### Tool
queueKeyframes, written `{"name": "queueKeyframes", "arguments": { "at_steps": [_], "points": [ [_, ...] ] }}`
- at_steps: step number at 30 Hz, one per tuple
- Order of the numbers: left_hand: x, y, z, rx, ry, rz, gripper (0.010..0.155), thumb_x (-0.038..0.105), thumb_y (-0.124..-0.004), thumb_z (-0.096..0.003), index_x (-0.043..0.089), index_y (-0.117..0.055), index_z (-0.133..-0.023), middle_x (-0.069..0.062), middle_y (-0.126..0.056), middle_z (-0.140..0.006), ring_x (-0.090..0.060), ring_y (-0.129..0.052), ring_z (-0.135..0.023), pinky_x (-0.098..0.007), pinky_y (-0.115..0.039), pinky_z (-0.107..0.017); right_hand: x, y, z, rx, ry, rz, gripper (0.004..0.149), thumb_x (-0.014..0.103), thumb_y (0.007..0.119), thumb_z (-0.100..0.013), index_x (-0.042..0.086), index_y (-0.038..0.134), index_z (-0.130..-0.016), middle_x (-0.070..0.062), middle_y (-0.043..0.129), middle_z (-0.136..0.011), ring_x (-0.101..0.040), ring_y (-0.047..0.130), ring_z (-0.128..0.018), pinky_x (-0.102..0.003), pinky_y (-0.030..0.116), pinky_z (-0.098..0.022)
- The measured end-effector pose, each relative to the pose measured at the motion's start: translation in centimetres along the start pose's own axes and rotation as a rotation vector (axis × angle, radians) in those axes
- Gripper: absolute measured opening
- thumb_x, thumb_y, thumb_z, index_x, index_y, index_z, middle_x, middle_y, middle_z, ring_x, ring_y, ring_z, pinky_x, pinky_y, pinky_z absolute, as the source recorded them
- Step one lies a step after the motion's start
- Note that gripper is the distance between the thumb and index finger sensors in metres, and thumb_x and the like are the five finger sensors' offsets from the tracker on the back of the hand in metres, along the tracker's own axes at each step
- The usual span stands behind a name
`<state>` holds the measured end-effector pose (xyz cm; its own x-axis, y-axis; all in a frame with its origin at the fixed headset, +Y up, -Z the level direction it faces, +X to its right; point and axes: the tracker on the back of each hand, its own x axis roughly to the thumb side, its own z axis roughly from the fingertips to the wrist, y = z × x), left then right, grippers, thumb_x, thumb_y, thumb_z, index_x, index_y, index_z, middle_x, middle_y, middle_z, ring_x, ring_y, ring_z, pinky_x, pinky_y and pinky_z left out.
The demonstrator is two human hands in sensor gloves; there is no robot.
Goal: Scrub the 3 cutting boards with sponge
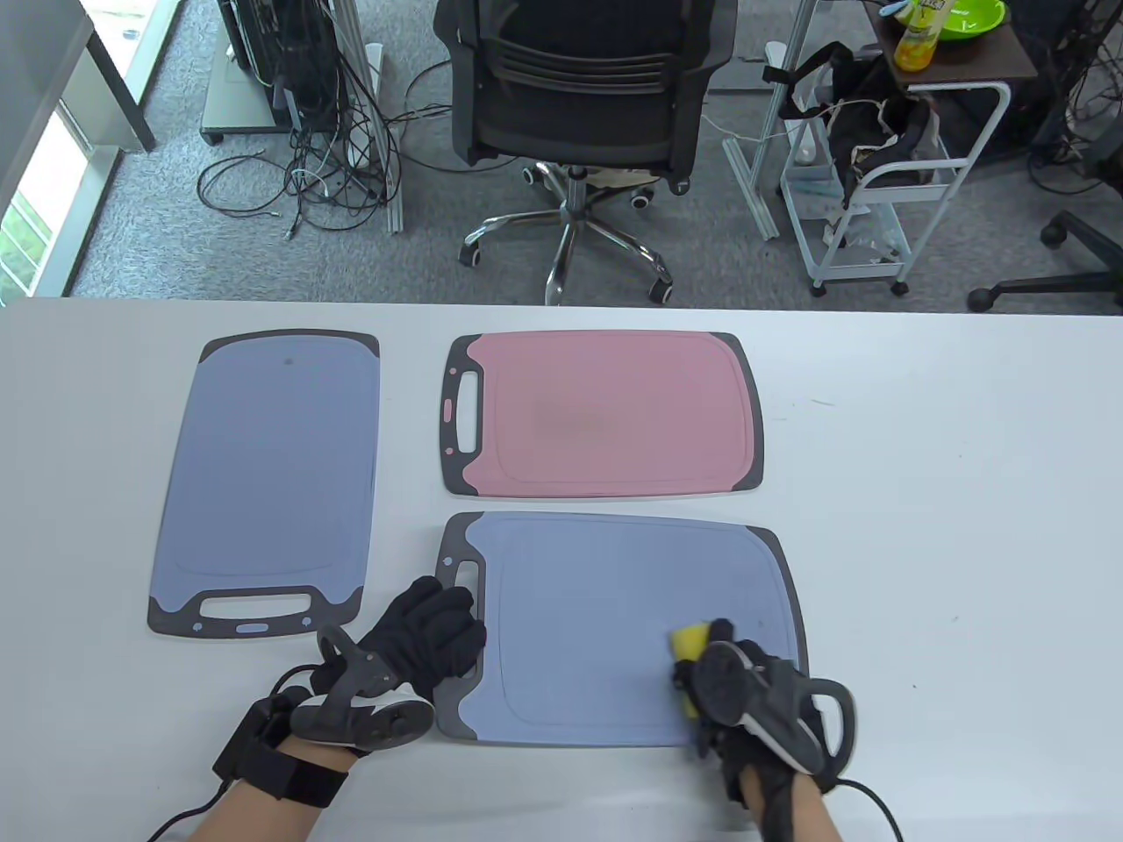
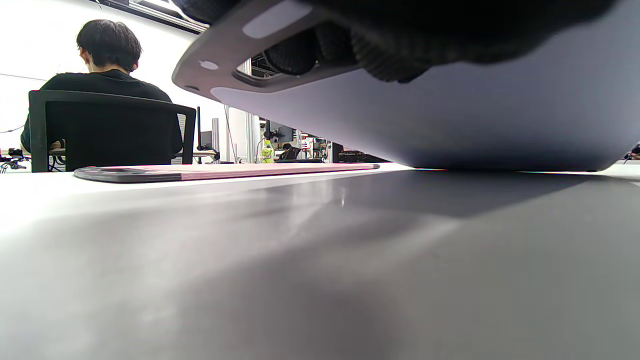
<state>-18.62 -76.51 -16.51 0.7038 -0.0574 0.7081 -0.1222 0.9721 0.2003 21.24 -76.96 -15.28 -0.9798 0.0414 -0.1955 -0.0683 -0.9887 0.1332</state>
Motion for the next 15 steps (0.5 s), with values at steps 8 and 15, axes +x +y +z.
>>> {"name": "queueKeyframes", "arguments": {
  "at_steps": [8,15],
  "points": [
    [0.0,-0.1,-0.1,0.002,0.004,0.000,0.043,0.039,-0.080,-0.0617,0.033,-0.056,-0.097,0.010,-0.070,-0.098,-0.020,-0.068,-0.109,-0.055,-0.053,-0.082,4.3,-0.5,0.7,-0.025,-0.178,-0.008,0.071,0.055,0.070,-0.049,0.006,0.067,-0.100,-0.011,0.087,-0.071,-0.023,0.093,-0.051,-0.045,0.080,-0.045],
    [0.1,0.0,0.0,0.006,-0.001,-0.004,0.043,0.039,-0.081,-0.0613,0.033,-0.057,-0.097,0.010,-0.071,-0.098,-0.020,-0.069,-0.108,-0.055,-0.054,-0.082,21.4,-1.9,7.0,-0.083,-0.735,0.064,0.072,0.058,0.069,-0.048,0.011,0.066,-0.101,-0.007,0.086,-0.071,-0.020,0.092,-0.052,-0.043,0.081,-0.047]
  ]
}}
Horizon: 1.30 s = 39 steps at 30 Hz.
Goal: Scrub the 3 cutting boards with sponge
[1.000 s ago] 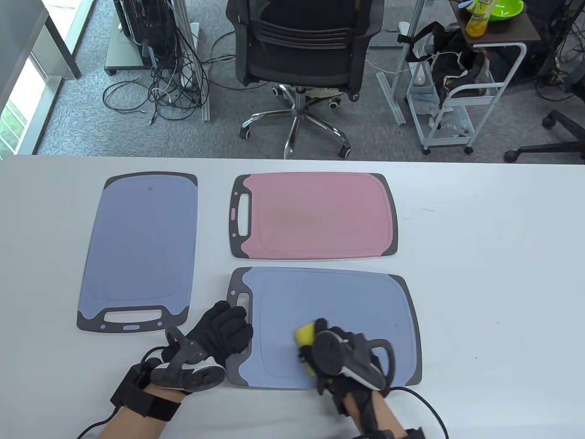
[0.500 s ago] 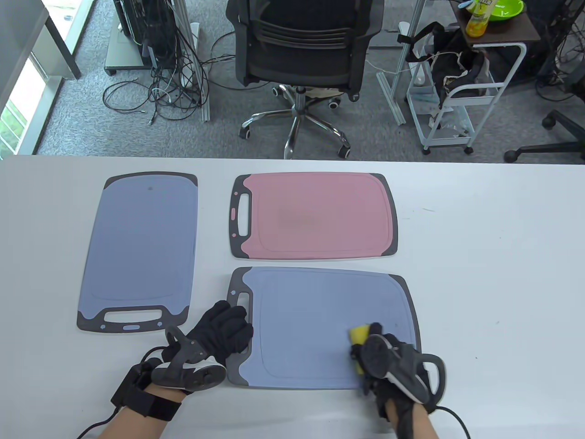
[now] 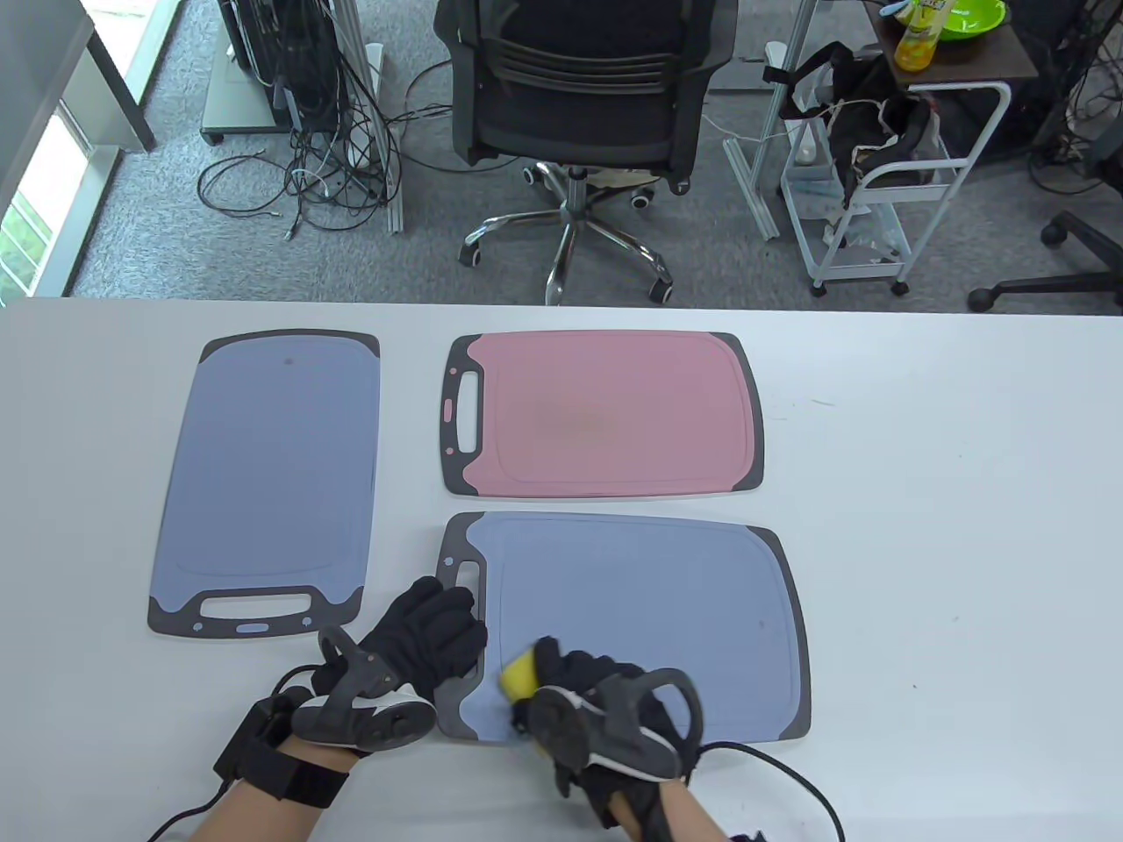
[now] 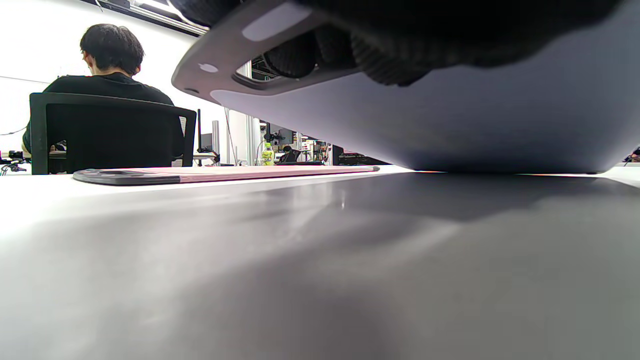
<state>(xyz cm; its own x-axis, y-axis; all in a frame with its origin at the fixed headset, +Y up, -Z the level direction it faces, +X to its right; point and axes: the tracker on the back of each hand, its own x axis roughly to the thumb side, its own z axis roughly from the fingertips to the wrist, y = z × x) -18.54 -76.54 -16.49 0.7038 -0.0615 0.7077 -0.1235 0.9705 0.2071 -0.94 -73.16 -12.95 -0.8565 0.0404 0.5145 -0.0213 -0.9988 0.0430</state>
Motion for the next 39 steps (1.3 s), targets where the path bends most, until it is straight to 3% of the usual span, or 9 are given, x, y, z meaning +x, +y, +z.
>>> {"name": "queueKeyframes", "arguments": {
  "at_steps": [5,12,15,19,20,23,28,33,39],
  "points": [
    [0.0,0.0,0.0,0.001,0.001,0.001,0.043,0.039,-0.081,-0.0611,0.033,-0.057,-0.097,0.011,-0.072,-0.098,-0.020,-0.069,-0.108,-0.055,-0.054,-0.082,-2.6,0.3,0.7,0.017,0.105,-0.041,0.071,0.058,0.069,-0.047,0.013,0.066,-0.102,-0.006,0.086,-0.072,-0.020,0.093,-0.051,-0.044,0.080,-0.046],
    [0.0,0.0,0.0,-0.008,0.004,0.004,0.043,0.039,-0.080,-0.0615,0.033,-0.056,-0.097,0.010,-0.071,-0.098,-0.020,-0.068,-0.108,-0.055,-0.053,-0.082,-21.5,3.5,11.7,0.087,0.779,-0.110,0.071,0.055,0.070,-0.048,0.010,0.065,-0.102,-0.009,0.086,-0.072,-0.023,0.092,-0.051,-0.046,0.080,-0.045],
    [0.0,0.0,0.0,-0.011,0.003,0.006,0.043,0.039,-0.080,-0.0617,0.033,-0.056,-0.097,0.009,-0.070,-0.098,-0.020,-0.068,-0.109,-0.055,-0.053,-0.082,-24.1,4.0,14.0,0.101,0.866,-0.189,0.071,0.054,0.071,-0.048,0.008,0.066,-0.101,-0.011,0.086,-0.071,-0.024,0.092,-0.050,-0.046,0.079,-0.044],
    [0.0,-0.1,-0.1,-0.011,0.012,0.005,0.043,0.039,-0.080,-0.0617,0.033,-0.056,-0.097,0.010,-0.070,-0.099,-0.019,-0.068,-0.109,-0.055,-0.053,-0.082,-20.3,3.2,11.0,0.071,0.736,-0.014,0.071,0.055,0.071,-0.048,0.006,0.068,-0.100,-0.011,0.087,-0.070,-0.023,0.093,-0.050,-0.046,0.080,-0.045],
    [0.0,-0.1,-0.1,-0.010,0.012,0.003,0.043,0.039,-0.080,-0.0616,0.033,-0.056,-0.097,0.010,-0.070,-0.098,-0.020,-0.068,-0.109,-0.055,-0.053,-0.082,-18.5,2.8,9.1,0.088,0.560,-0.031,0.072,0.057,0.068,-0.049,0.006,0.066,-0.100,-0.009,0.087,-0.071,-0.021,0.093,-0.050,-0.044,0.081,-0.044],
    [0.0,0.0,-0.1,-0.008,0.011,0.002,0.043,0.039,-0.080,-0.0614,0.033,-0.057,-0.097,0.010,-0.071,-0.098,-0.019,-0.068,-0.109,-0.055,-0.053,-0.082,-10.6,1.6,4.5,0.030,0.327,-0.142,0.073,0.058,0.071,-0.048,0.006,0.068,-0.099,-0.010,0.087,-0.067,-0.021,0.093,-0.047,-0.045,0.081,-0.043],
    [-0.1,0.0,-0.1,-0.004,0.023,-0.001,0.042,0.038,-0.081,-0.0611,0.032,-0.057,-0.096,0.010,-0.072,-0.097,-0.019,-0.070,-0.108,-0.053,-0.054,-0.081,2.4,-0.4,-0.2,-0.006,-0.015,0.013,0.077,0.064,0.067,-0.047,0.006,0.067,-0.099,-0.003,0.089,-0.062,-0.014,0.095,-0.043,-0.039,0.085,-0.040],
    [-0.3,0.0,0.0,-0.005,0.034,-0.004,0.042,0.038,-0.081,-0.0611,0.032,-0.057,-0.096,0.010,-0.072,-0.097,-0.018,-0.069,-0.108,-0.053,-0.054,-0.081,0.1,0.1,1.0,-0.014,0.033,-0.028,0.077,0.065,0.070,-0.046,0.008,0.069,-0.099,-0.003,0.090,-0.061,-0.013,0.095,-0.041,-0.039,0.085,-0.038],
    [-0.3,0.0,-0.1,-0.018,0.042,-0.007,0.042,0.038,-0.080,-0.0611,0.033,-0.056,-0.096,0.010,-0.071,-0.097,-0.018,-0.068,-0.108,-0.053,-0.053,-0.081,-11.7,2.1,7.6,0.066,0.316,-0.026,0.077,0.064,0.070,-0.045,0.009,0.067,-0.099,-0.004,0.090,-0.062,-0.016,0.095,-0.042,-0.041,0.084,-0.039]
  ]
}}
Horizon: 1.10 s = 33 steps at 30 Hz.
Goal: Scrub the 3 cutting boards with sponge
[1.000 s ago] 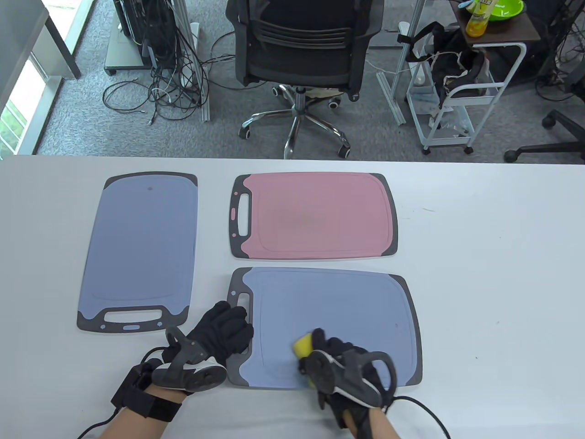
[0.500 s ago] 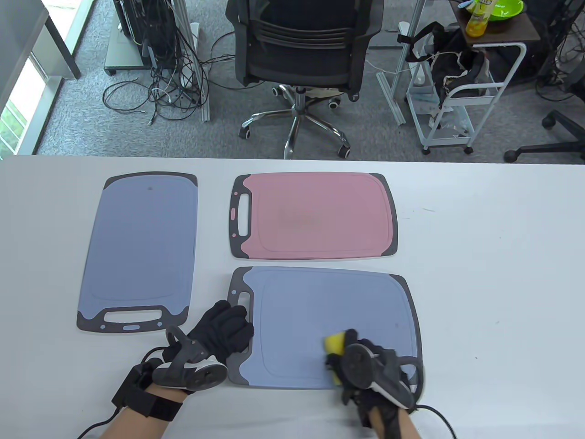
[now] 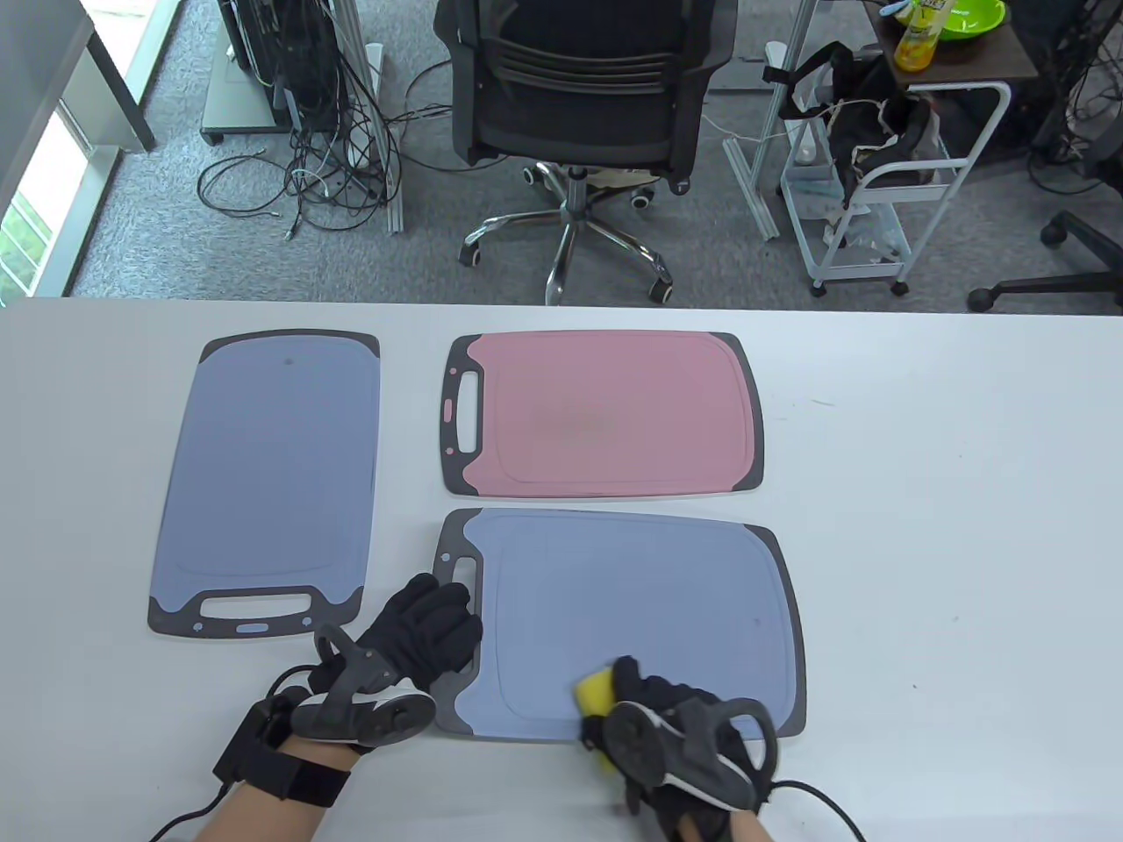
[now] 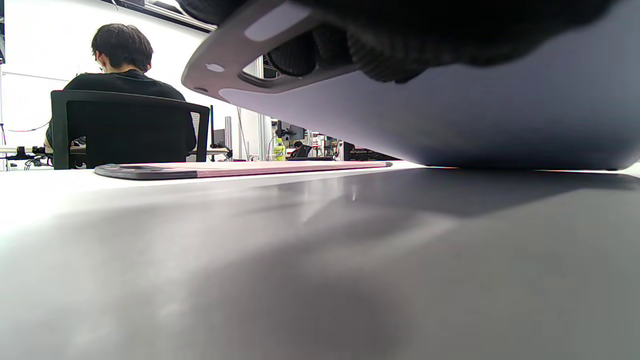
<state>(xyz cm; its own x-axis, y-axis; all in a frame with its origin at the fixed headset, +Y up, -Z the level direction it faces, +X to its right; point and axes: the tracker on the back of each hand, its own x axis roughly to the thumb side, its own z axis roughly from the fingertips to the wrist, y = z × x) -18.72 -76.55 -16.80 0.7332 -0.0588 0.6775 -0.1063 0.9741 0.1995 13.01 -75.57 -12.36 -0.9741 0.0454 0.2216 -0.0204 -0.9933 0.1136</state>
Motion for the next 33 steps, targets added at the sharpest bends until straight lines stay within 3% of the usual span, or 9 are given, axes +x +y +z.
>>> {"name": "queueKeyframes", "arguments": {
  "at_steps": [5,8,11,13,15,20,24,29,33],
  "points": [
    [-0.2,-0.1,-0.2,-0.015,0.018,-0.001,0.043,0.039,-0.079,-0.0613,0.034,-0.055,-0.096,0.013,-0.070,-0.098,-0.016,-0.067,-0.110,-0.052,-0.053,-0.082,-12.3,1.6,2.8,0.042,0.307,-0.034,0.077,0.062,0.074,-0.043,0.008,0.068,-0.099,-0.005,0.091,-0.064,-0.018,0.095,-0.043,-0.042,0.083,-0.040],
    [-0.2,0.0,-0.2,-0.012,0.011,-0.001,0.044,0.041,-0.080,-0.0606,0.034,-0.056,-0.096,0.013,-0.071,-0.098,-0.017,-0.068,-0.110,-0.052,-0.054,-0.082,-15.3,1.9,3.4,0.073,0.387,-0.075,0.077,0.061,0.074,-0.044,0.009,0.069,-0.099,-0.006,0.091,-0.067,-0.019,0.095,-0.044,-0.043,0.083,-0.041],
    [0.1,0.1,-0.1,-0.020,-0.050,-0.085,0.059,0.060,-0.083,-0.0532,0.033,-0.057,-0.098,0.012,-0.073,-0.099,-0.017,-0.072,-0.108,-0.052,-0.056,-0.082,-16.4,1.9,3.5,0.039,0.425,-0.007,0.076,0.058,0.077,-0.043,0.008,0.069,-0.100,-0.009,0.090,-0.068,-0.022,0.094,-0.047,-0.045,0.081,-0.043],
    [0.8,0.2,0.0,0.035,-0.115,-0.254,0.063,0.068,-0.075,-0.0475,0.033,-0.059,-0.097,0.014,-0.078,-0.095,-0.015,-0.080,-0.104,-0.049,-0.062,-0.081,-16.8,1.8,3.5,0.036,0.415,0.059,0.076,0.060,0.075,-0.044,0.010,0.068,-0.100,-0.006,0.090,-0.069,-0.020,0.094,-0.048,-0.043,0.082,-0.043],
    [1.2,0.4,0.0,0.144,-0.152,-0.384,0.059,0.066,-0.071,-0.0455,0.033,-0.062,-0.093,0.015,-0.084,-0.090,-0.014,-0.089,-0.097,-0.046,-0.069,-0.078,-17.0,1.7,3.5,0.008,0.409,-0.026,0.076,0.060,0.076,-0.044,0.010,0.068,-0.101,-0.007,0.090,-0.070,-0.021,0.094,-0.048,-0.044,0.082,-0.044],
    [0.5,4.1,0.2,0.347,-0.176,-0.369,0.049,0.059,-0.076,-0.0454,0.034,-0.072,-0.088,0.014,-0.090,-0.084,-0.016,-0.097,-0.090,-0.045,-0.080,-0.072,-17.2,1.2,3.8,-0.045,0.396,-0.111,0.076,0.060,0.076,-0.044,0.010,0.068,-0.101,-0.007,0.090,-0.070,-0.020,0.094,-0.048,-0.044,0.082,-0.044],
    [-0.6,6.7,-0.3,0.424,-0.152,-0.385,0.048,0.057,-0.081,-0.0437,0.036,-0.074,-0.086,0.015,-0.091,-0.084,-0.017,-0.097,-0.091,-0.044,-0.082,-0.071,-17.5,1.2,4.0,-0.066,0.395,-0.191,0.076,0.060,0.076,-0.044,0.009,0.068,-0.101,-0.008,0.090,-0.070,-0.021,0.094,-0.048,-0.044,0.082,-0.044],
    [-4.1,7.8,-3.7,0.428,-0.114,-0.397,0.047,0.056,-0.081,-0.0444,0.036,-0.073,-0.086,0.014,-0.090,-0.085,-0.018,-0.096,-0.092,-0.045,-0.082,-0.071,-17.9,1.1,3.8,-0.064,0.392,-0.220,0.076,0.060,0.076,-0.045,0.009,0.068,-0.101,-0.007,0.090,-0.070,-0.021,0.094,-0.049,-0.044,0.082,-0.044],
    [-7.2,7.3,-8.5,0.412,-0.079,-0.430,0.046,0.055,-0.081,-0.0450,0.035,-0.073,-0.086,0.013,-0.088,-0.086,-0.019,-0.093,-0.093,-0.046,-0.079,-0.072,-18.0,0.7,4.0,-0.118,0.389,-0.227,0.076,0.060,0.076,-0.045,0.009,0.068,-0.101,-0.007,0.090,-0.070,-0.021,0.094,-0.049,-0.044,0.081,-0.044]
  ]
}}
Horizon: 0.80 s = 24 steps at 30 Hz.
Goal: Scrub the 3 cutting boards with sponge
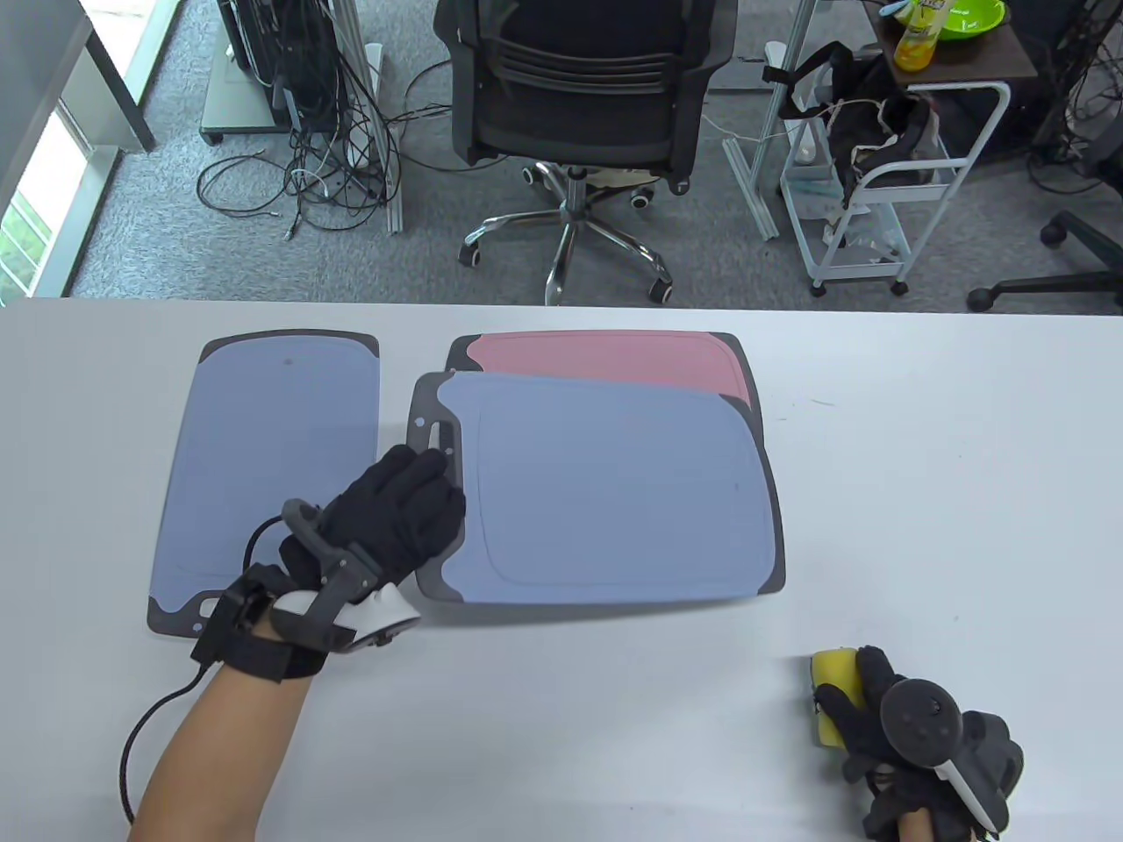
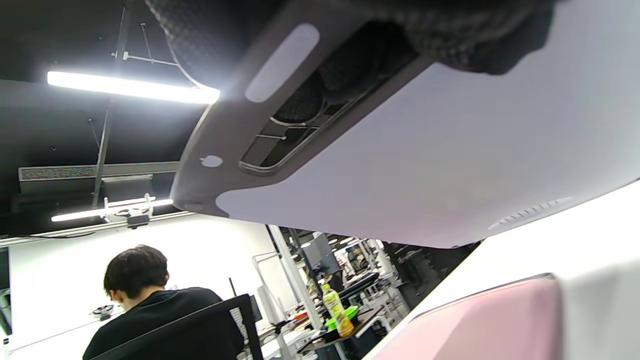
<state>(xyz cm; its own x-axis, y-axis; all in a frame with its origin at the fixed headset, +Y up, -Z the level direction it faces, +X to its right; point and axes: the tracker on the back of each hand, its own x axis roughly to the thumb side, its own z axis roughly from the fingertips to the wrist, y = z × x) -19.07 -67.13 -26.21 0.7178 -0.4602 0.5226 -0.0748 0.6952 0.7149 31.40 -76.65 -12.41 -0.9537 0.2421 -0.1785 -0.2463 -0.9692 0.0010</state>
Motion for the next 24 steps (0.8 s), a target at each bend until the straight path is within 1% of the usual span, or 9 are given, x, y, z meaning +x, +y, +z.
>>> {"name": "queueKeyframes", "arguments": {
  "at_steps": [5,8,11,13,15,17,20,22,24],
  "points": [
    [-1.8,-4.4,-3.6,-0.043,0.001,-0.006,0.047,0.055,-0.081,-0.0445,0.035,-0.073,-0.086,0.013,-0.088,-0.086,-0.020,-0.093,-0.093,-0.046,-0.078,-0.072,-0.2,-0.3,0.0,-0.019,0.004,-0.026,0.076,0.060,0.076,-0.045,0.009,0.068,-0.101,-0.007,0.090,-0.070,-0.021,0.094,-0.049,-0.044,0.081,-0.044],
    [-2.0,-6.9,-5.2,-0.074,-0.003,0.005,0.047,0.055,-0.081,-0.0445,0.036,-0.072,-0.086,0.014,-0.088,-0.086,-0.019,-0.093,-0.093,-0.046,-0.078,-0.072,-0.3,-0.3,0.0,-0.030,0.009,-0.035,0.076,0.060,0.076,-0.045,0.009,0.068,-0.101,-0.007,0.090,-0.070,-0.021,0.094,-0.049,-0.044,0.081,-0.044],
    [-1.8,-9.0,-5.8,-0.117,-0.015,0.000,0.047,0.055,-0.080,-0.0443,0.036,-0.071,-0.086,0.014,-0.086,-0.087,-0.019,-0.091,-0.094,-0.046,-0.077,-0.073,-0.4,-0.4,0.0,-0.035,0.013,-0.035,0.076,0.060,0.076,-0.045,0.009,0.068,-0.101,-0.007,0.090,-0.070,-0.021,0.094,-0.049,-0.044,0.081,-0.044],
    [-1.8,-10.5,-5.7,-0.191,-0.027,-0.059,0.047,0.057,-0.077,-0.0459,0.037,-0.069,-0.087,0.015,-0.085,-0.089,-0.019,-0.090,-0.095,-0.045,-0.076,-0.073,-0.4,-0.4,0.1,-0.040,0.018,-0.033,0.076,0.060,0.076,-0.045,0.009,0.068,-0.101,-0.007,0.090,-0.070,-0.021,0.094,-0.049,-0.045,0.081,-0.044],
    [-2.1,-12.1,-5.2,-0.322,-0.013,-0.089,0.047,0.058,-0.074,-0.0485,0.037,-0.066,-0.090,0.016,-0.083,-0.093,-0.018,-0.089,-0.098,-0.044,-0.076,-0.073,-0.5,-0.4,0.2,-0.044,0.019,-0.039,0.076,0.060,0.076,-0.045,0.009,0.068,-0.101,-0.008,0.090,-0.070,-0.021,0.094,-0.049,-0.045,0.081,-0.044],
    [-1.9,-13.5,-4.8,-0.467,-0.071,-0.164,0.050,0.057,-0.075,-0.0514,0.037,-0.061,-0.095,0.017,-0.079,-0.098,-0.017,-0.085,-0.102,-0.042,-0.076,-0.074,-0.5,-0.5,0.2,-0.047,0.017,-0.046,0.076,0.060,0.076,-0.045,0.009,0.068,-0.101,-0.007,0.090,-0.070,-0.021,0.094,-0.049,-0.045,0.081,-0.044],
    [-0.8,-15.7,-4.1,-0.692,-0.109,-0.292,0.066,0.055,-0.085,-0.0480,0.037,-0.052,-0.102,0.018,-0.073,-0.106,-0.019,-0.081,-0.105,-0.042,-0.075,-0.075,-0.6,-0.5,0.2,-0.044,0.017,-0.054,0.076,0.060,0.076,-0.045,0.009,0.068,-0.101,-0.007,0.090,-0.070,-0.021,0.094,-0.049,-0.045,0.081,-0.044],
    [-0.3,-16.7,-3.7,-0.786,-0.093,-0.278,0.078,0.051,-0.093,-0.0434,0.037,-0.049,-0.105,0.017,-0.070,-0.110,-0.021,-0.079,-0.106,-0.044,-0.073,-0.076,-0.5,-0.4,0.2,-0.037,0.014,-0.052,0.076,0.060,0.076,-0.045,0.009,0.068,-0.101,-0.008,0.090,-0.070,-0.021,0.094,-0.049,-0.045,0.081,-0.044],
    [0.0,-17.4,-3.7,-0.852,-0.085,-0.258,0.081,0.046,-0.095,-0.0426,0.035,-0.047,-0.107,0.016,-0.068,-0.113,-0.023,-0.078,-0.107,-0.047,-0.072,-0.076,-0.4,-0.4,0.3,-0.034,0.011,-0.047,0.076,0.060,0.076,-0.045,0.009,0.068,-0.101,-0.007,0.090,-0.070,-0.021,0.094,-0.049,-0.045,0.081,-0.044]
  ]
}}
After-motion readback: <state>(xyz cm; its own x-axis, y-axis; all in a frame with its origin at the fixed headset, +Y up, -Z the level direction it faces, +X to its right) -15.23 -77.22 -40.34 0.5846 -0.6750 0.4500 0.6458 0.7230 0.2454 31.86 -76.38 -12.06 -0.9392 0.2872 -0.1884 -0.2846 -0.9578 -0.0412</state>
